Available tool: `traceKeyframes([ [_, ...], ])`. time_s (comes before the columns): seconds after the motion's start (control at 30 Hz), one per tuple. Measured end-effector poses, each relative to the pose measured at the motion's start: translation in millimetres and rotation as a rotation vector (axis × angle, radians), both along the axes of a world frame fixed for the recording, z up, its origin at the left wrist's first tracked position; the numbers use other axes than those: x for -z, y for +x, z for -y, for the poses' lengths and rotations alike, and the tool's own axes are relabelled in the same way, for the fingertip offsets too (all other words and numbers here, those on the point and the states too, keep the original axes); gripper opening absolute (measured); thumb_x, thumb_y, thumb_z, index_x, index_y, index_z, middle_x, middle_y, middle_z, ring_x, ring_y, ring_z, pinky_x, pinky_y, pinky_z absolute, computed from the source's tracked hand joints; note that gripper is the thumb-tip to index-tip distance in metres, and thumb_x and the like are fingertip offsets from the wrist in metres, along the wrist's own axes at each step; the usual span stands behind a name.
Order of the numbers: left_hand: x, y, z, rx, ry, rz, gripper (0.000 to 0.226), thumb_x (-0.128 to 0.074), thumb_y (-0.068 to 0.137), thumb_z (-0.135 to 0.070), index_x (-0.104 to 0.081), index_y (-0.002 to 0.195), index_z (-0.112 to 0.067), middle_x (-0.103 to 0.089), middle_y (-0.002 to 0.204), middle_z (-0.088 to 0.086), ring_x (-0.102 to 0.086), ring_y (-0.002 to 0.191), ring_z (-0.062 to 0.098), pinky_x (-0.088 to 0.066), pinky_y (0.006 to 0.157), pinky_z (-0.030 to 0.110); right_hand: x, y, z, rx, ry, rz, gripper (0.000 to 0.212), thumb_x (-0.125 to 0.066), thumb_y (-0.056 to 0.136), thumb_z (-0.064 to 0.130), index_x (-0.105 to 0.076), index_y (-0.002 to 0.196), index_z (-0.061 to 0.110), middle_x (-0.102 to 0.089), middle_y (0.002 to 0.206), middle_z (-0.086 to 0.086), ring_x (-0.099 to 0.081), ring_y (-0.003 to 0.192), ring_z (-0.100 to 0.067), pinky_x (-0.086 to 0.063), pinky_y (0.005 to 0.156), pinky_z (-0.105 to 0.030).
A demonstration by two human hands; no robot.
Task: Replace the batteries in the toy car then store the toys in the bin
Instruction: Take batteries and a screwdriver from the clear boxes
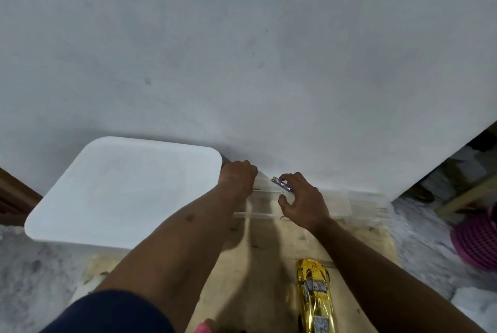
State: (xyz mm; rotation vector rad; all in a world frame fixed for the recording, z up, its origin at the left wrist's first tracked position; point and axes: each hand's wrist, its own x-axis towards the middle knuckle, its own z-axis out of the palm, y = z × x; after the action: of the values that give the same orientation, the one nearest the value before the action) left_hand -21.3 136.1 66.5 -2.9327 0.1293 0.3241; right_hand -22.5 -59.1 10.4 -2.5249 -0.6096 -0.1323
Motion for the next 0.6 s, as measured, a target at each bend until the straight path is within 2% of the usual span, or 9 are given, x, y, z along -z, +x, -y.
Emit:
traceKeyframes([
  [0.17, 10, 8, 1, -0.012, -0.034, 0.007, 0.042, -0.057, 0.089, -0.006, -0.05, 0.129, -0.017, -0.059, 0.121, 0.008, -0.059, 0.113, 0.03, -0.05, 0.085, 0.038, 8, -1, 8, 0.039, 0.044, 0.023, 0.043, -0.068, 0.079, 0.025, -0.056, 0.12, 0.031, -0.059, 0.108, 0.008, -0.064, 0.087, -0.022, -0.054, 0.072, -0.034],
  [0.3, 12, 9, 3, -0.001, -0.042, 0.021, 0.046, -0.056, 0.09, -0.007, -0.046, 0.133, -0.018, -0.057, 0.124, 0.008, -0.055, 0.116, 0.029, -0.048, 0.087, 0.039, 6, -2, 17, 0.027, 0.035, -0.004, 0.044, -0.069, 0.08, 0.026, -0.056, 0.122, 0.028, -0.061, 0.112, 0.005, -0.065, 0.09, -0.023, -0.055, 0.074, -0.034],
  [0.47, 6, 5, 3, -0.001, -0.061, 0.001, 0.044, -0.059, 0.088, -0.013, -0.048, 0.13, -0.019, -0.058, 0.12, 0.007, -0.056, 0.113, 0.029, -0.049, 0.084, 0.04, -3, -3, 26, 0.049, 0.029, 0.0, 0.045, -0.068, 0.079, 0.026, -0.057, 0.123, 0.026, -0.062, 0.113, 0.004, -0.066, 0.091, -0.026, -0.055, 0.073, -0.035],
  [0.6, 1, -11, 7, 0.011, -0.058, -0.036, 0.048, -0.062, 0.084, -0.015, -0.047, 0.13, -0.019, -0.057, 0.117, 0.007, -0.057, 0.112, 0.029, -0.049, 0.082, 0.04, -15, -14, 34, 0.055, 0.024, 0.013, 0.047, -0.066, 0.078, 0.028, -0.058, 0.124, 0.024, -0.063, 0.112, 0.002, -0.066, 0.084, -0.028, -0.054, 0.07, -0.035],
])
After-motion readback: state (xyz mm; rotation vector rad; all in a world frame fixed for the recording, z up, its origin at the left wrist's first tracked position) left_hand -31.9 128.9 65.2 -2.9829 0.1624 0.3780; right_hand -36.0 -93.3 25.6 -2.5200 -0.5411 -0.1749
